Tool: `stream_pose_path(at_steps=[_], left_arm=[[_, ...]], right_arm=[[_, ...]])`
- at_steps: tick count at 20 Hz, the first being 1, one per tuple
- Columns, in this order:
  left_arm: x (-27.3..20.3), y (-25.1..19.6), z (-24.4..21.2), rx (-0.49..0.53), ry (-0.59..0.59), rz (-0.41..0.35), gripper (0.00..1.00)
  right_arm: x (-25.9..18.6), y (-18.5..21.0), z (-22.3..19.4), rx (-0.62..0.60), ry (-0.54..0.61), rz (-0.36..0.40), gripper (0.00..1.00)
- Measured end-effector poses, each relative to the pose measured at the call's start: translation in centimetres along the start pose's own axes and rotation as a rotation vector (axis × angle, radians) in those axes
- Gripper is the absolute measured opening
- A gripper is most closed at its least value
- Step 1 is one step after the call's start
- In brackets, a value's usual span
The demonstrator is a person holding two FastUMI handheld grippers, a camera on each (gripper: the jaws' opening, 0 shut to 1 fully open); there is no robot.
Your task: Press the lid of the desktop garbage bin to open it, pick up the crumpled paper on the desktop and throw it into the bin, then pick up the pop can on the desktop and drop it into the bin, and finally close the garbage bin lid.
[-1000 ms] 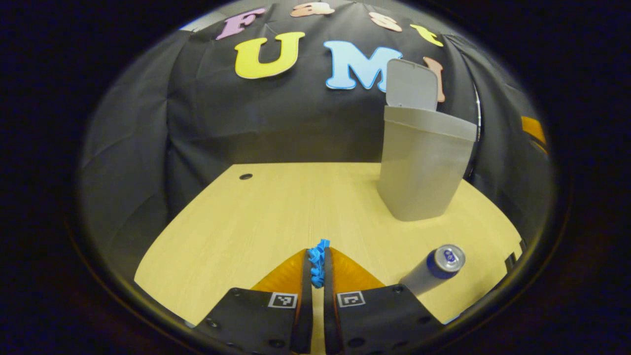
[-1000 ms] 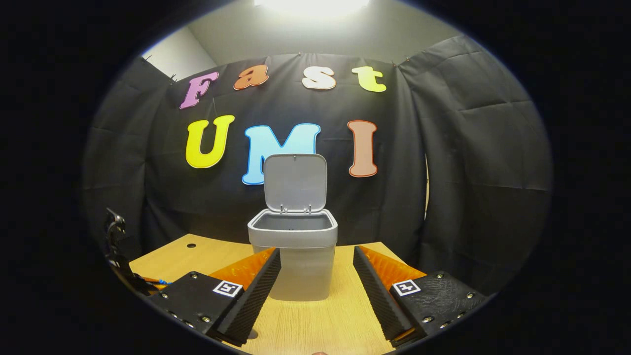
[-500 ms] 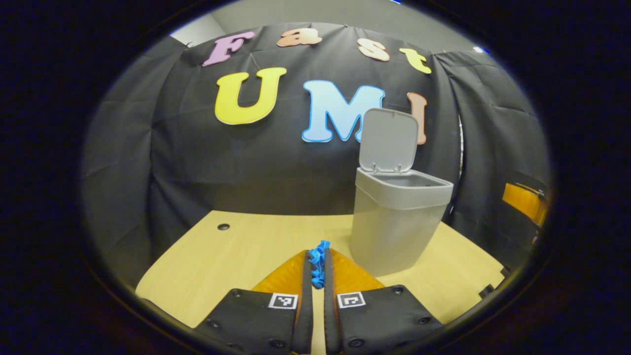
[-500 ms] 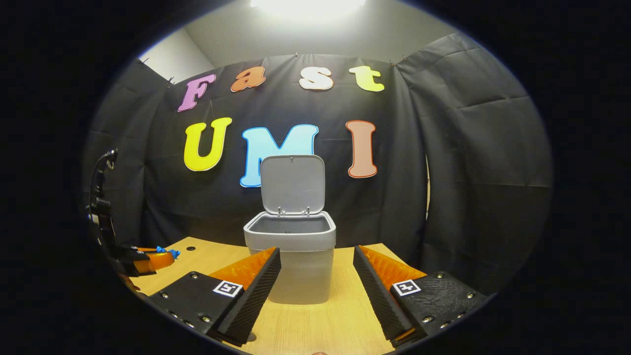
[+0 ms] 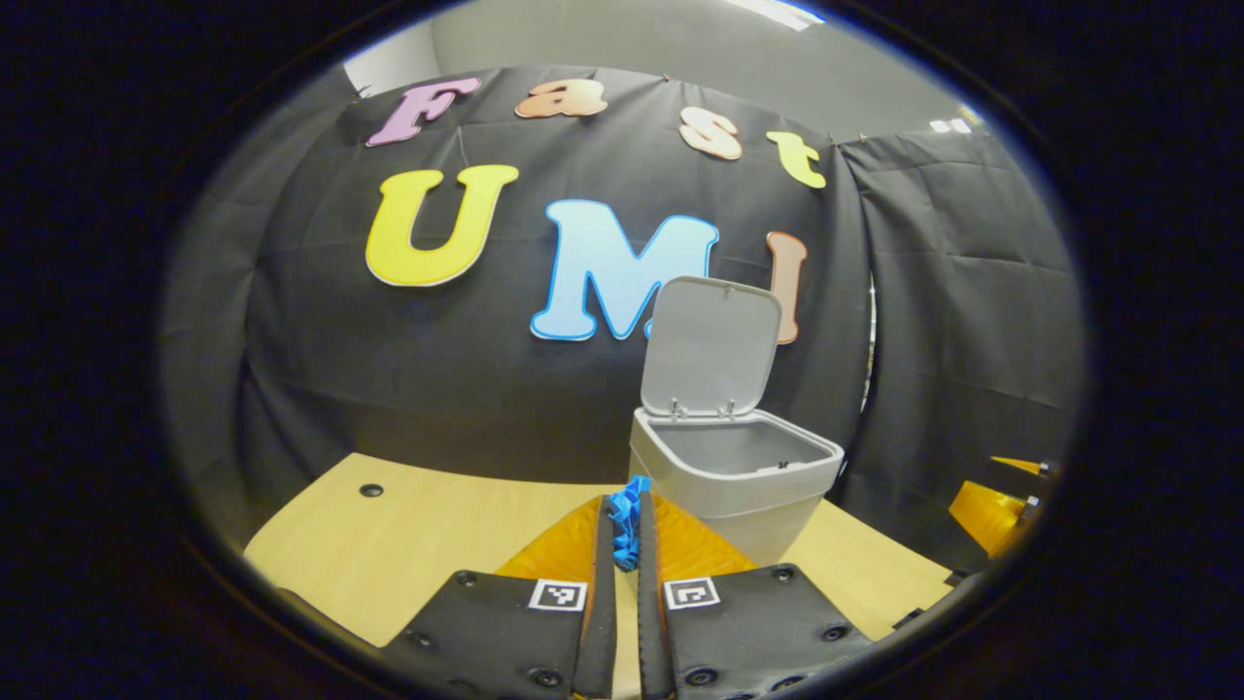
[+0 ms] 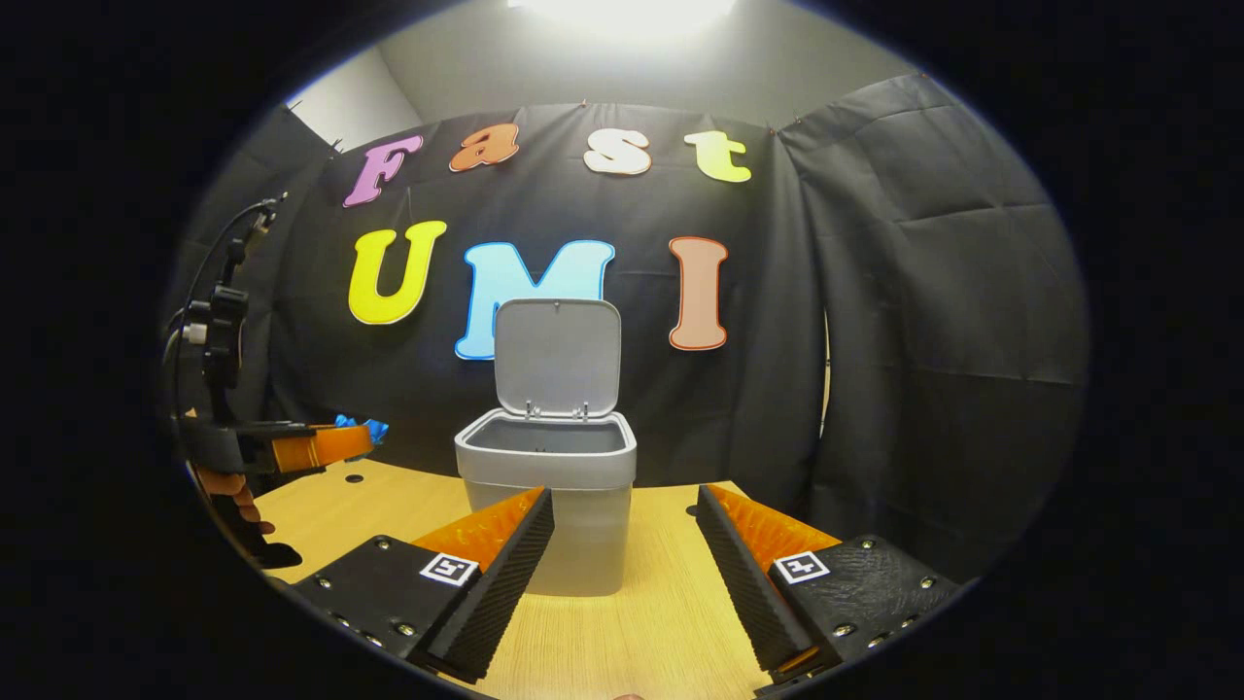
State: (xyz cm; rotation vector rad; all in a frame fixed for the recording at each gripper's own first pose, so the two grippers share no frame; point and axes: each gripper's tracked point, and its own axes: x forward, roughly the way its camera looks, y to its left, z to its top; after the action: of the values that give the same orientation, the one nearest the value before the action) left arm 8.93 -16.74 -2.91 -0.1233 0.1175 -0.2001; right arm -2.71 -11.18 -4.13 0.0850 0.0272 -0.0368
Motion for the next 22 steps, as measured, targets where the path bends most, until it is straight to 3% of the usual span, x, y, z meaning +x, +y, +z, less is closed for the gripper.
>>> stream_pose_path(at_steps=[10,20,22], left_arm=[[5.2,-4.1,1.1,-0.017,-0.01,-0.056,0.15],[11.0,-6.6,1.0,0.093,0.017,-0.116,0.17],[11.8,-6.9,0.7,0.111,0.024,-0.123,0.23]], right_arm=[[0.7,-0.1,-0.3,-0.016,0.01,-0.005,0.95],[0.9,-0.6,-0.7,-0.009,0.032,-0.08,0.95],[0.9,-0.6,-1.0,-0.012,0.044,-0.091,0.95]])
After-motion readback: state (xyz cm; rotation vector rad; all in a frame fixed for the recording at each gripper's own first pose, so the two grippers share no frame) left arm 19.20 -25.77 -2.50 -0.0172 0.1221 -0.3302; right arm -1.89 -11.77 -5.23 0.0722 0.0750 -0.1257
